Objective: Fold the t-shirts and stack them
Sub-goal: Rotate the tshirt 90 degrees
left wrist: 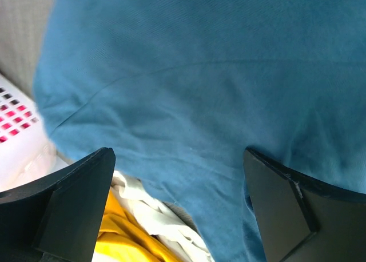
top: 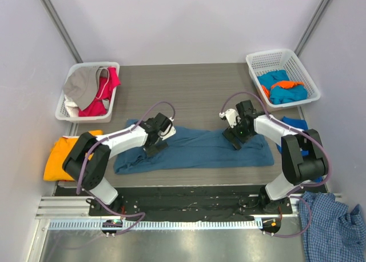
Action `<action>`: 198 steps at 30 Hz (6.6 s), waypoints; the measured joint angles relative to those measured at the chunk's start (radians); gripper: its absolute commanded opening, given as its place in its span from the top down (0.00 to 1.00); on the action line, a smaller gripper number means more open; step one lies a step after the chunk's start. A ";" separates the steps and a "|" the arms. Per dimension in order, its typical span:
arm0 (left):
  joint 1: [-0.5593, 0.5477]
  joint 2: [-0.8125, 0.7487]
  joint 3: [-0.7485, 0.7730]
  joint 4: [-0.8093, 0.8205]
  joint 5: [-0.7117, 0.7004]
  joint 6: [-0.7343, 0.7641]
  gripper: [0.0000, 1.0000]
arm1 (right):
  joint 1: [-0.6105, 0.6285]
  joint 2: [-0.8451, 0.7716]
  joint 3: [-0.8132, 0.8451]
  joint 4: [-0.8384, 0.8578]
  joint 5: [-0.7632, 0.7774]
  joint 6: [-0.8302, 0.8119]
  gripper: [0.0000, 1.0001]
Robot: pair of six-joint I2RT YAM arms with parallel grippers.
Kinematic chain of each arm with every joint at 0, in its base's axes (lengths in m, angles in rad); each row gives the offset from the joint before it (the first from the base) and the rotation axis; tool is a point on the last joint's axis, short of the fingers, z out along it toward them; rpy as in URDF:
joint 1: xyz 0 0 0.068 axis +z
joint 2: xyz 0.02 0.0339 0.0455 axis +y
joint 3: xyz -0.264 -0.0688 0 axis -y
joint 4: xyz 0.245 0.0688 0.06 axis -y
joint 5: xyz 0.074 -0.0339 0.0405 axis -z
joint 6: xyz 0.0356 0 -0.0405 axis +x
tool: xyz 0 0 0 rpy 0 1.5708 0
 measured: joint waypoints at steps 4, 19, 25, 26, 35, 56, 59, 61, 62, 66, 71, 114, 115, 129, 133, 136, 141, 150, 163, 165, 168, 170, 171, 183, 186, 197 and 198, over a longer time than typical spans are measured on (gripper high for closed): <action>0.000 0.058 0.014 -0.003 -0.019 0.009 0.00 | 0.000 0.019 0.002 0.010 -0.016 -0.018 0.11; 0.123 0.322 0.326 -0.078 -0.060 0.093 0.00 | 0.033 0.029 0.005 0.035 -0.054 -0.062 0.10; 0.157 0.553 0.666 -0.130 -0.088 0.127 0.00 | 0.074 0.028 0.004 0.045 -0.054 -0.068 0.10; 0.158 0.593 0.729 -0.131 -0.095 0.132 0.00 | 0.086 0.026 0.002 0.048 -0.054 -0.069 0.10; 0.158 0.832 1.082 -0.091 -0.200 0.169 0.01 | 0.200 -0.019 -0.042 0.078 -0.045 -0.044 0.10; 0.177 0.835 1.014 0.179 -0.254 0.212 0.00 | 0.223 -0.149 0.098 -0.089 0.111 0.076 0.08; 0.177 0.827 0.995 0.200 -0.254 0.211 0.00 | 0.226 -0.149 0.151 -0.070 0.111 0.076 0.08; 0.177 0.824 0.990 0.206 -0.253 0.211 0.00 | 0.229 -0.144 0.165 -0.037 0.111 0.075 0.08; 0.177 0.823 0.986 0.209 -0.253 0.210 0.00 | 0.229 -0.134 0.169 -0.011 0.111 0.075 0.08; 0.177 0.817 0.974 0.220 -0.251 0.209 0.00 | 0.230 -0.066 0.180 0.056 0.111 0.071 0.08; 0.177 0.813 0.967 0.229 -0.251 0.209 0.00 | 0.230 0.051 0.193 0.132 0.103 0.063 0.08; 0.110 0.999 1.294 0.129 -0.277 0.235 0.00 | 0.460 0.065 0.042 0.211 0.030 0.106 0.08; 0.108 1.006 1.304 0.133 -0.277 0.240 0.00 | 0.474 0.064 0.042 0.201 0.029 0.110 0.08; 0.099 1.139 1.447 0.302 -0.339 0.355 0.00 | 0.529 0.141 0.183 0.156 0.020 0.134 0.08; 0.098 1.177 1.469 0.407 -0.351 0.446 0.01 | 0.529 0.210 0.223 0.164 0.021 0.130 0.08; 0.098 1.208 1.497 0.466 -0.348 0.496 0.00 | 0.529 0.248 0.256 0.172 0.020 0.127 0.08; 0.105 1.240 1.511 0.574 -0.304 0.577 0.00 | 0.529 0.287 0.298 0.189 0.020 0.124 0.08; 0.120 1.283 1.511 0.785 -0.158 0.742 0.00 | 0.529 0.330 0.356 0.188 0.019 0.133 0.08; 0.128 1.312 1.491 0.980 -0.005 0.844 0.00 | 0.547 0.343 0.396 0.135 -0.011 0.174 0.08; 0.129 1.315 1.491 0.994 -0.001 0.843 0.00 | 0.553 0.343 0.399 0.129 -0.012 0.175 0.08; 0.131 1.315 1.491 1.007 0.001 0.837 0.00 | 0.561 0.343 0.401 0.125 -0.013 0.174 0.08; 0.132 1.315 1.488 1.018 -0.001 0.824 0.00 | 0.563 0.343 0.401 0.124 -0.011 0.172 0.08; 0.132 1.314 1.475 1.037 -0.006 0.815 0.00 | 0.563 0.340 0.401 0.123 -0.008 0.170 0.08; 0.116 1.152 1.213 1.122 -0.090 0.763 0.00 | 0.578 0.156 0.349 0.127 0.090 0.140 0.07; 0.111 1.083 1.149 1.126 -0.112 0.763 0.00 | 0.578 0.102 0.311 0.131 0.119 0.130 0.07; 0.107 0.579 0.708 0.888 -0.165 0.547 0.00 | 0.553 -0.103 0.150 0.161 0.296 0.125 0.00; 0.107 0.513 0.661 0.826 -0.161 0.502 0.00 | 0.542 -0.115 0.148 0.163 0.308 0.128 0.00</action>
